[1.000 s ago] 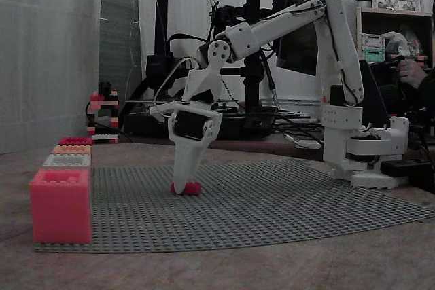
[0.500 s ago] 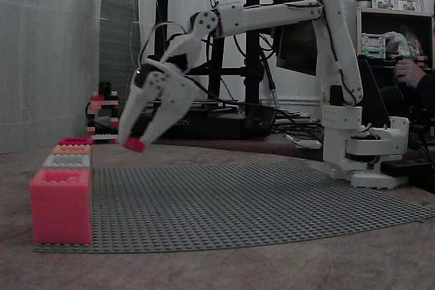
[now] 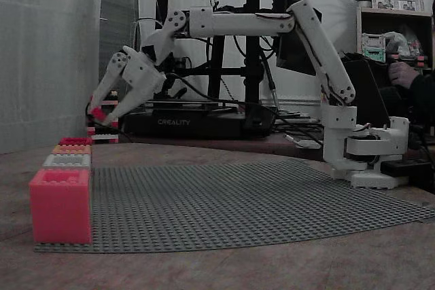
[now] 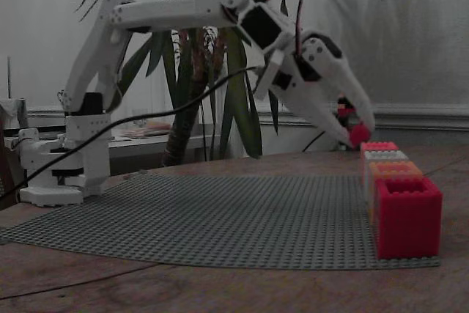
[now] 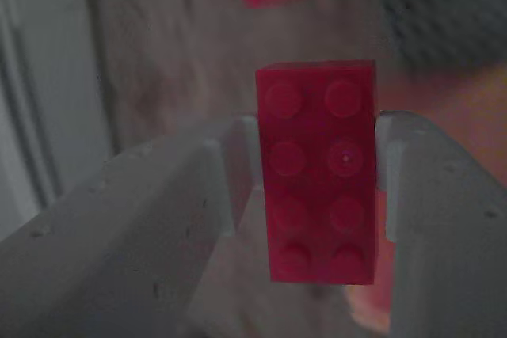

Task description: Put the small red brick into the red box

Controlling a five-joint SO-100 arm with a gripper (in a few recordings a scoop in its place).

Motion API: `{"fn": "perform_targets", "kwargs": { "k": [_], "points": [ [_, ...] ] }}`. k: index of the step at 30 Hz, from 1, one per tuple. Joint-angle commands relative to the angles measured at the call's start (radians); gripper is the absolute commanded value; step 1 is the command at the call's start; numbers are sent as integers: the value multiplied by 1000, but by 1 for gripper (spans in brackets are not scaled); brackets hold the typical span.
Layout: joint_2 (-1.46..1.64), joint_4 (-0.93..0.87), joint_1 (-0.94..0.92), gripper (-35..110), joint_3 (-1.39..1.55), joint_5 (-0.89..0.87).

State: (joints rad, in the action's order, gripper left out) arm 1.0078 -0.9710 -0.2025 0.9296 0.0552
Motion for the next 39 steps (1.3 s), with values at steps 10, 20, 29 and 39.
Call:
{"fn": "perform_targets", "kwargs": {
  "k": [10, 20, 29, 39],
  "points": [
    [-219, 11, -117, 0, -433, 78],
    [-348, 29, -94, 1, -555, 144],
    [-385, 35, -69, 6, -580, 178],
    [-387, 31, -64, 17, -584, 201]
  ]
}}
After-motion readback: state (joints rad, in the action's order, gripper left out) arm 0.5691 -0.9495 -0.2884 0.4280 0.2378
